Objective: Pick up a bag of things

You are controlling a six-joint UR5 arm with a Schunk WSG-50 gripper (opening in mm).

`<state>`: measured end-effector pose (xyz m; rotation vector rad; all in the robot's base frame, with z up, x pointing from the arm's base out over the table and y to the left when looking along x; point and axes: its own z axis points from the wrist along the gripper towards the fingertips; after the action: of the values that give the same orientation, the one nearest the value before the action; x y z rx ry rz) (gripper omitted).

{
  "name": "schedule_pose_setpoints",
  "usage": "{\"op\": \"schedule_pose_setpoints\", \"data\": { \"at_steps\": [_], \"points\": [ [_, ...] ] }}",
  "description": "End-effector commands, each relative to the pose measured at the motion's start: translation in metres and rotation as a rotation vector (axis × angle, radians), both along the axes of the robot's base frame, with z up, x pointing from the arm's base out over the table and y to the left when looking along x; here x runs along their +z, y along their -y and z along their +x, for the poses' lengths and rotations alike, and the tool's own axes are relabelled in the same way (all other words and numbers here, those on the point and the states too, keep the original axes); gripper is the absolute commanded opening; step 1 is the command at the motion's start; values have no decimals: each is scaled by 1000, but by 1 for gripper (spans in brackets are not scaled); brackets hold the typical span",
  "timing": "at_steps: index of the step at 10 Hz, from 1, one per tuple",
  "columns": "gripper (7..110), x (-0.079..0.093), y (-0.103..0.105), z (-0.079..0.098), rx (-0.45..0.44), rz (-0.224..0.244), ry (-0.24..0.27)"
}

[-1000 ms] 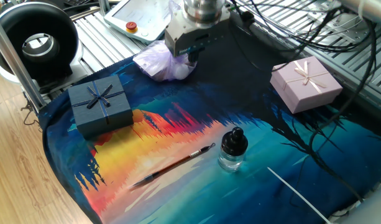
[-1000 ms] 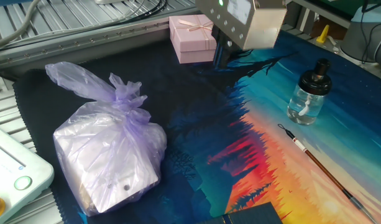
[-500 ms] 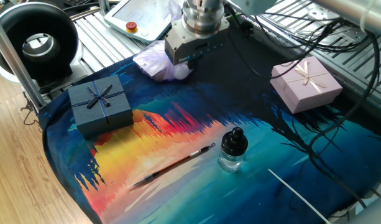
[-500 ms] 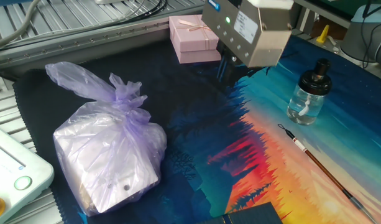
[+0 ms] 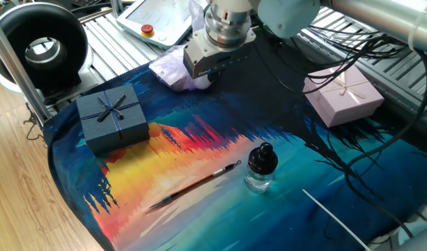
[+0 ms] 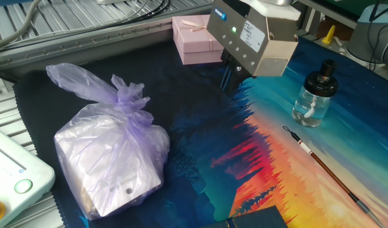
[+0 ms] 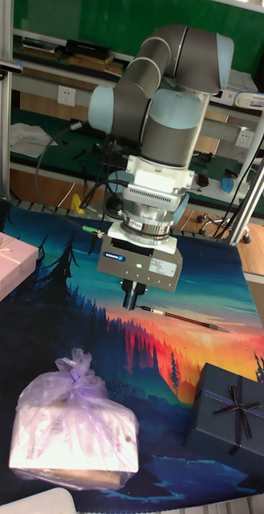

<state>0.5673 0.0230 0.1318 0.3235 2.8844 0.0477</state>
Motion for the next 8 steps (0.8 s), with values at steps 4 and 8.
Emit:
{"op": "schedule_pose_setpoints", "data": {
  "at_steps": [4, 8],
  "points": [
    [7, 18, 7, 21, 30, 30, 45],
    [7, -7, 1, 0, 82, 18, 38]
  ]
}}
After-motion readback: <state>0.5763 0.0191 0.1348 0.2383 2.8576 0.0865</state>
